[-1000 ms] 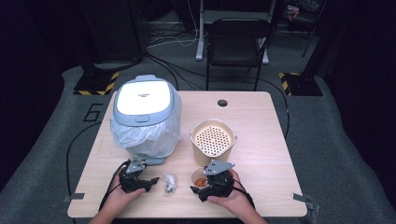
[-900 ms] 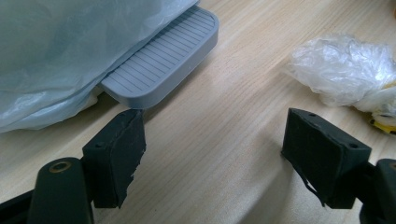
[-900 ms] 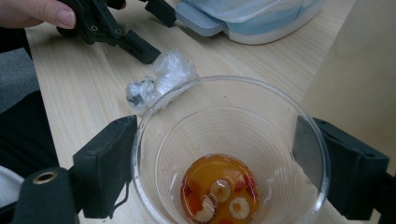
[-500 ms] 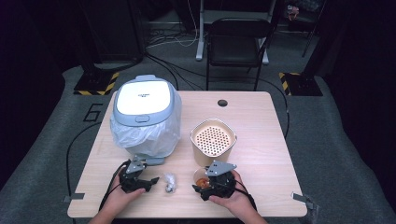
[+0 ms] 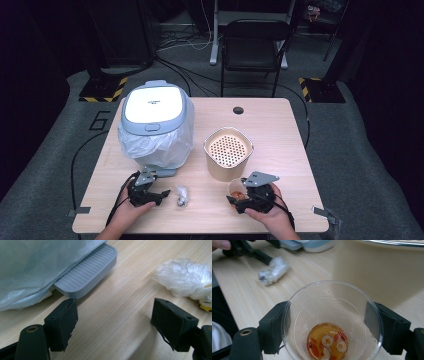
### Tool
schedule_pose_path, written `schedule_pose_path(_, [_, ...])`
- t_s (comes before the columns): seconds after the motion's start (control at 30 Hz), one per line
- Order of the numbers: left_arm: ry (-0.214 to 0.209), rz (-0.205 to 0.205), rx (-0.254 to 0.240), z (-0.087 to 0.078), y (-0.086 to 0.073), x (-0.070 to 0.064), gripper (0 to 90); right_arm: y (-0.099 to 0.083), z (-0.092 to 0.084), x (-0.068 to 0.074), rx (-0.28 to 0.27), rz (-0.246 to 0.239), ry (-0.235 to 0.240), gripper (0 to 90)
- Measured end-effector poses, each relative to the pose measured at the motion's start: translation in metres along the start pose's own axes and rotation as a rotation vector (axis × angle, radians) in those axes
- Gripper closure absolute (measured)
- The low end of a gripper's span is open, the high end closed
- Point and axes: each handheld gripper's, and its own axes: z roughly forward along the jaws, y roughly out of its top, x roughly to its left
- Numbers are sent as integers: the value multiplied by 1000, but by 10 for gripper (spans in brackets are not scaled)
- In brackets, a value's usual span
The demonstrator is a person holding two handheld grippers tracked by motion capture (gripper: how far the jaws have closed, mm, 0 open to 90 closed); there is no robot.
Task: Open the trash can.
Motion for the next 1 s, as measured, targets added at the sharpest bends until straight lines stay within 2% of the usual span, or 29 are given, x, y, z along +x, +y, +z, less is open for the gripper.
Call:
schedule_pose_path(0.27, [3, -3, -1, 0, 0, 0, 211, -8, -21, -39, -13, 71, -118, 212])
schedule_pose_path(0.3, [3, -3, -1, 0, 0, 0, 211, -9, -23, -43, -14, 91, -138, 212])
schedule_pose_path(0.5, [3, -3, -1, 0, 0, 0, 211, -15, -24, -71, -6, 127, -208, 212])
schedule_pose_path(0.8, [3, -3, -1, 0, 0, 0, 211, -13, -19, -103, 13, 174, -277, 210])
schedule_pose_path(1.0, [4, -4, -1, 0, 0, 0, 211, -16, -16, -117, 27, 207, -308, 209])
